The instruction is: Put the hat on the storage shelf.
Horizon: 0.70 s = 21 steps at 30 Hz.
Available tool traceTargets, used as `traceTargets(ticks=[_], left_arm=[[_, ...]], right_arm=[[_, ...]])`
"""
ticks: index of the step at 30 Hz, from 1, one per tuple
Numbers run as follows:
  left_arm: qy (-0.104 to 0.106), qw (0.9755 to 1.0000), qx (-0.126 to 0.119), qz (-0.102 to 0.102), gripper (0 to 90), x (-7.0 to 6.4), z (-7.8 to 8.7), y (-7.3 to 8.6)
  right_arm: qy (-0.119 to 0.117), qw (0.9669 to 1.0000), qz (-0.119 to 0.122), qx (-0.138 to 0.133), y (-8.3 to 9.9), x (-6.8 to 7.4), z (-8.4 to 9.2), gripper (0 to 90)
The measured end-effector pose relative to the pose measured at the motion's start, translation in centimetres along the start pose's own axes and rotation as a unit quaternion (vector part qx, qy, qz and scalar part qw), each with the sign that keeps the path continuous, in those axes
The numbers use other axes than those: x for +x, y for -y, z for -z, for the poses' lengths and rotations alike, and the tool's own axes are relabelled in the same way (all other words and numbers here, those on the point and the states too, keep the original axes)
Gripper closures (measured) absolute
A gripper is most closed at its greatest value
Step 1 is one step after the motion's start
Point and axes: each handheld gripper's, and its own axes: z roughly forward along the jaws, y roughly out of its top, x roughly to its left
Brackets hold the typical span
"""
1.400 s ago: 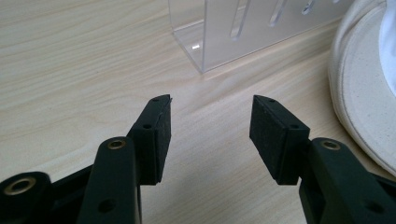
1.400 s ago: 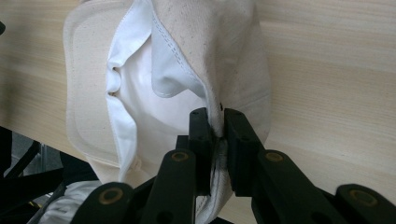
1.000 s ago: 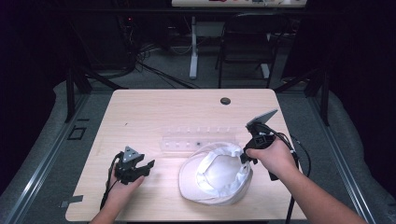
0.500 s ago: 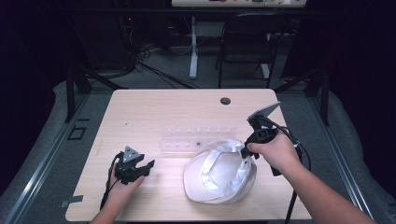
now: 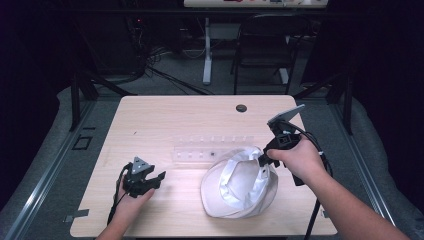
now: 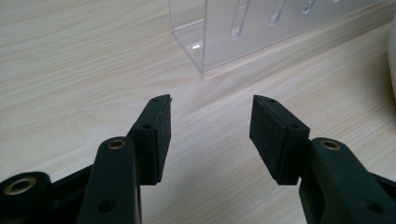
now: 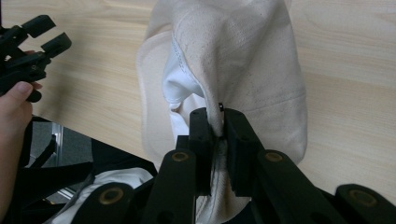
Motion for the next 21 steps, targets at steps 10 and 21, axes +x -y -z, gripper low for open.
traceTargets(ticks=[10,21], left_arm=[[0.001,1.0000,0.001,0.000,49.0,0.0,0.1,0.0],[0.000,1.0000,0.000,0.001,48.9,-0.1,0.0,0.0]], right_arm=[[-0.041,0.9991,-0.004,-0.004,0.0,0.0,1.6,82.4],[-0.097,0.9949,-0.018,-0.019,0.1,0.2,3.0,82.4]])
